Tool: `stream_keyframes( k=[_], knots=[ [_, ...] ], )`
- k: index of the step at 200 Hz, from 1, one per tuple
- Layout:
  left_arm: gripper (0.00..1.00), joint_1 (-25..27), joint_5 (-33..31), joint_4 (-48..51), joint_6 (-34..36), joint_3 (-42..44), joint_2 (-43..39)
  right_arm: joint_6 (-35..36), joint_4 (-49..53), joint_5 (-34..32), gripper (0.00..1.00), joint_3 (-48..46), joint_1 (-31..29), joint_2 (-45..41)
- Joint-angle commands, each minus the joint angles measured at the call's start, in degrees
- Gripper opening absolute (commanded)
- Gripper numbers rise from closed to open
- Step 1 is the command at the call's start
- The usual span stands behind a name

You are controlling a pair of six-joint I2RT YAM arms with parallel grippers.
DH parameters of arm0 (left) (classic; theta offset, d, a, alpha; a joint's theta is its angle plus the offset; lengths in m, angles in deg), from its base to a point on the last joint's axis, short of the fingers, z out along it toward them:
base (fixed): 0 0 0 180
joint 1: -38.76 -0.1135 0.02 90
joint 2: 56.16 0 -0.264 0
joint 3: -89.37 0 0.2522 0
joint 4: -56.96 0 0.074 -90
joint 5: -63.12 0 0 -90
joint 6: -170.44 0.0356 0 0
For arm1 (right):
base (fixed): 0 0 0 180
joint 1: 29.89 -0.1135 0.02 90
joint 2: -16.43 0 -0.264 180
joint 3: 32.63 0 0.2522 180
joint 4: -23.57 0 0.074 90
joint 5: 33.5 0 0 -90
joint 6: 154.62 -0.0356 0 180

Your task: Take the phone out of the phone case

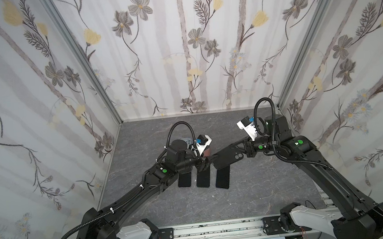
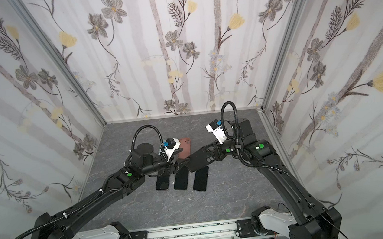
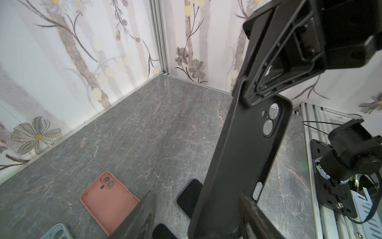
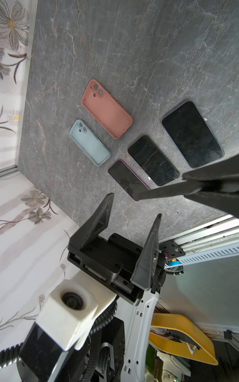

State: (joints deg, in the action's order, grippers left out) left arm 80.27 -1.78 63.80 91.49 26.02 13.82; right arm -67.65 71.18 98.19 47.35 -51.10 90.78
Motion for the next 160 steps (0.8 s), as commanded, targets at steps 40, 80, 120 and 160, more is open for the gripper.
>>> stream_keyframes(
  k=[40,80,120,160],
  knots=[
    [0.53,-0.21,3.21,1.97,3.70,-0.25,0.25,3.80,3.40,5.16,0.00,1.94,-0.58,1.71],
    [0.32,-0.21,3.52,2.83,4.75,-1.35,1.18,4.53,4.49,4.92,0.00,2.25,-0.93,2.64],
    [0.07,-0.20,4.46,3.31,4.60,-1.92,1.22,3.87,4.10,4.50,0.00,2.69,-0.89,3.13],
    [0.02,-0.21,5.38,3.40,4.01,-1.92,1.00,2.24,1.99,4.56,0.00,2.94,-0.94,3.74]
  ],
)
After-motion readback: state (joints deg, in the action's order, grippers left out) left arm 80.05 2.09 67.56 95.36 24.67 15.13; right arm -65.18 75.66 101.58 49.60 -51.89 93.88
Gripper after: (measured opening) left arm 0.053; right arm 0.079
